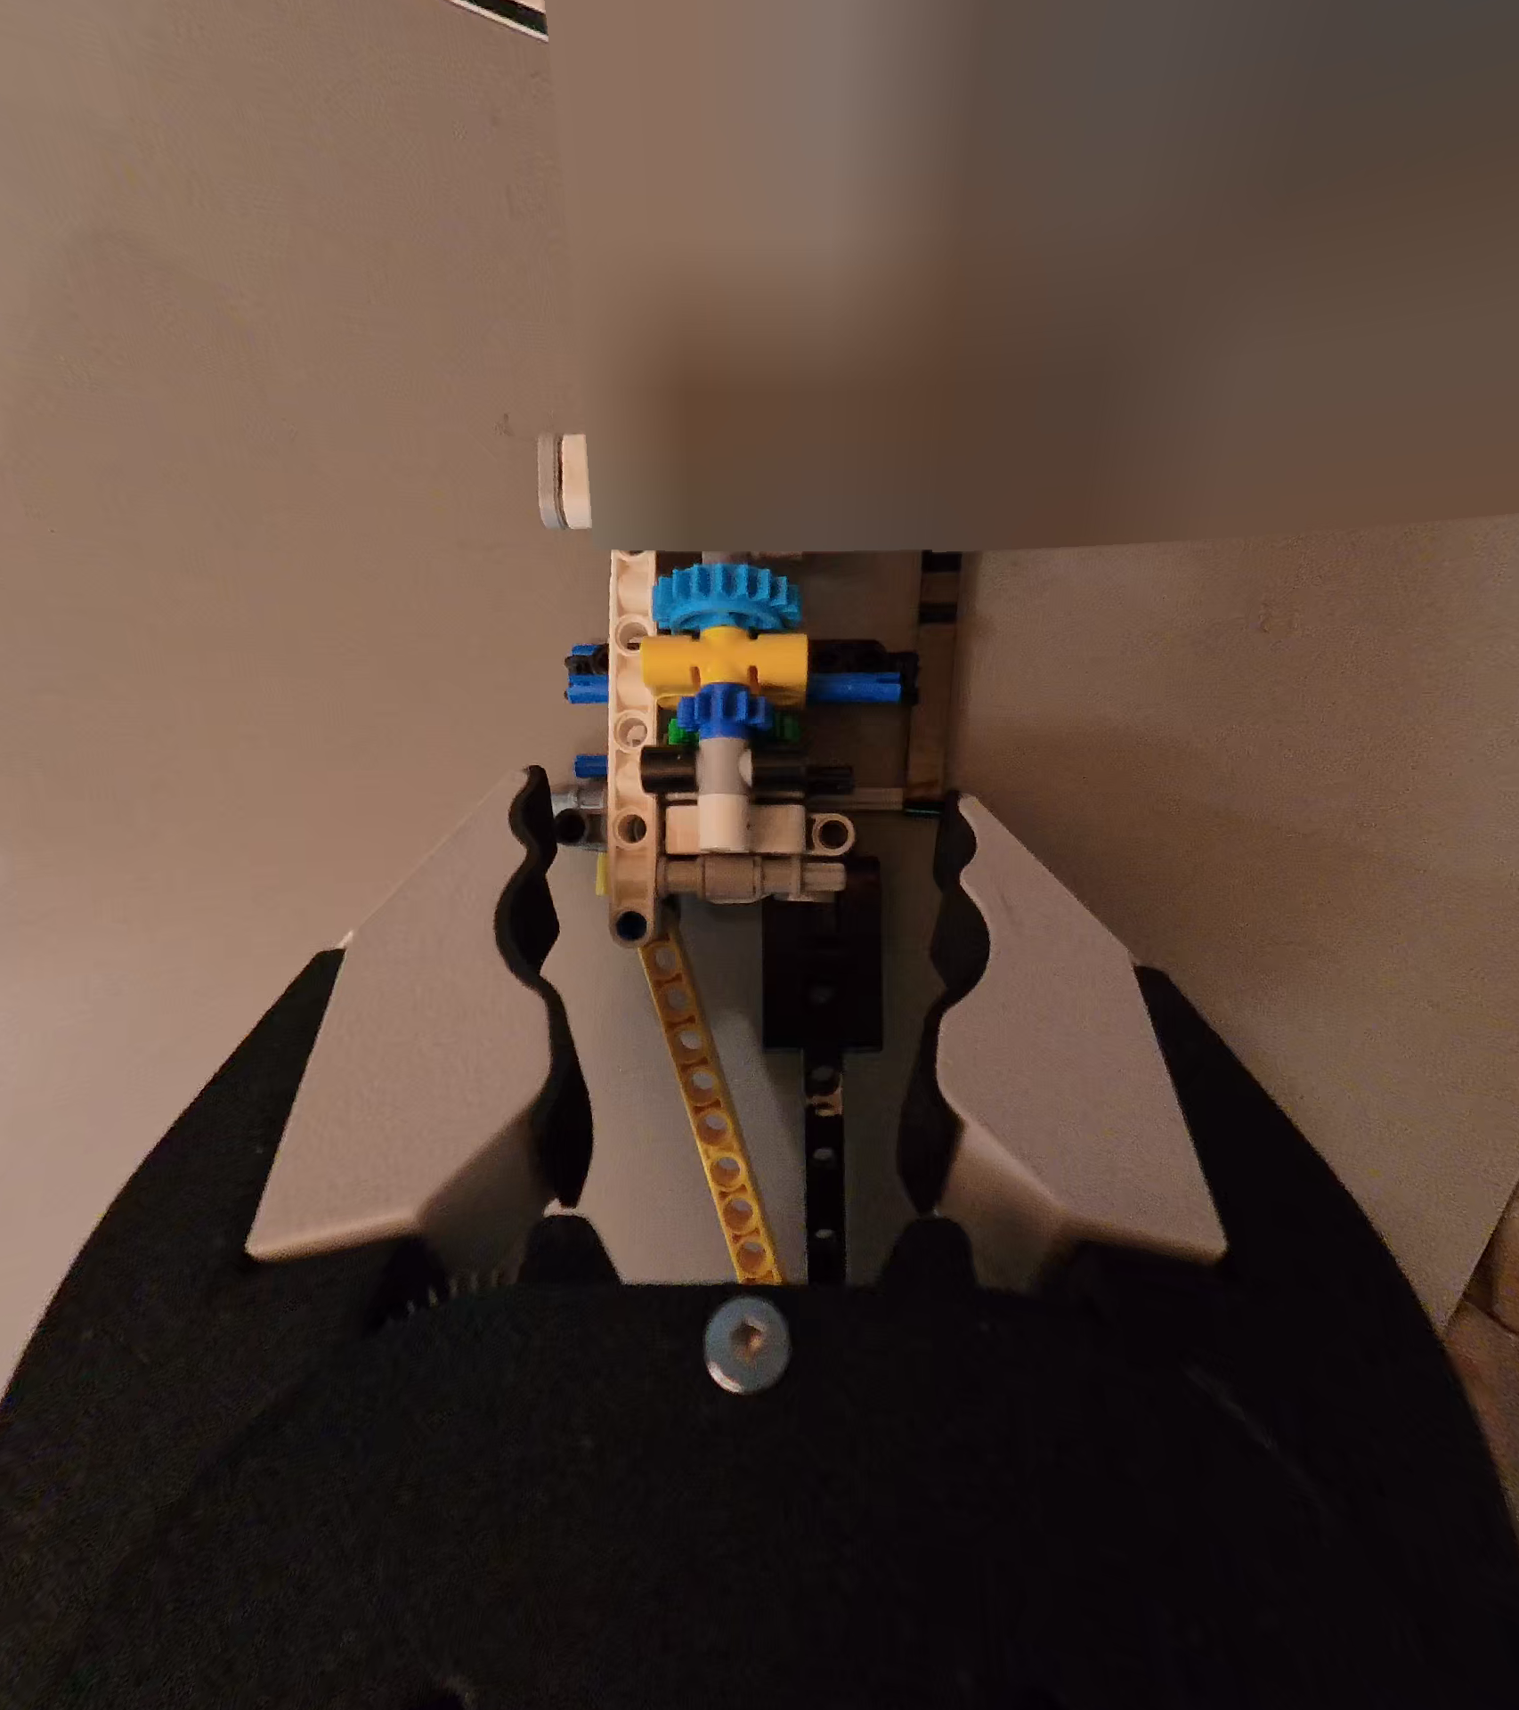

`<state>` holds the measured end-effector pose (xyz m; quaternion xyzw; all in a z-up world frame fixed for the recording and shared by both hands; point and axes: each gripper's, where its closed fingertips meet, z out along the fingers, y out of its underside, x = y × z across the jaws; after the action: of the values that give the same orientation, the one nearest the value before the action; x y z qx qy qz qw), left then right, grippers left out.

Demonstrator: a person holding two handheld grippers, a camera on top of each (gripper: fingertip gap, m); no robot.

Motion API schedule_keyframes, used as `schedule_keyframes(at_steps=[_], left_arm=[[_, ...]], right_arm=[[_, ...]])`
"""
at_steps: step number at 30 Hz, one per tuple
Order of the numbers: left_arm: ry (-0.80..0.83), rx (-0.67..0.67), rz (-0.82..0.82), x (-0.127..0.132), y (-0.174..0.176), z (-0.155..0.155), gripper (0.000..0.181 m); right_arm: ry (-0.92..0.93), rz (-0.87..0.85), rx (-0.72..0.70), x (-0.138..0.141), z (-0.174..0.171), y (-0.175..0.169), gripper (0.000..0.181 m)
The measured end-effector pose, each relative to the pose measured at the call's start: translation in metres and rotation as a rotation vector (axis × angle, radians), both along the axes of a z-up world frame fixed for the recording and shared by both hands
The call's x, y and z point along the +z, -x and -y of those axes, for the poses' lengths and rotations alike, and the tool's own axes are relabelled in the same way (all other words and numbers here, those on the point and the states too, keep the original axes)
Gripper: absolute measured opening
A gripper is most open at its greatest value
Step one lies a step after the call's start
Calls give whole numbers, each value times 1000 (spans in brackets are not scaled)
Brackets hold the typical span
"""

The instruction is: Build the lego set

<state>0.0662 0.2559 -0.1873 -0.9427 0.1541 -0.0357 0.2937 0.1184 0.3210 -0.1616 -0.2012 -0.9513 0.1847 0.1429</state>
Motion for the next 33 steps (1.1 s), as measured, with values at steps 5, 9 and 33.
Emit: schedule_keyframes(at_steps=[5,9,33], left_arm=[[-13,-12,2,0,-1,1,82],[-13,-33,1,0,-3,6,82],[-24,-327,16,-1,-40,66,81]], right_arm=[[-1,-5,-58,0,-4,-4,17],[24,-25,-142,4,-5,-10,20],[135,-31,-198,0,77,-24,94]])
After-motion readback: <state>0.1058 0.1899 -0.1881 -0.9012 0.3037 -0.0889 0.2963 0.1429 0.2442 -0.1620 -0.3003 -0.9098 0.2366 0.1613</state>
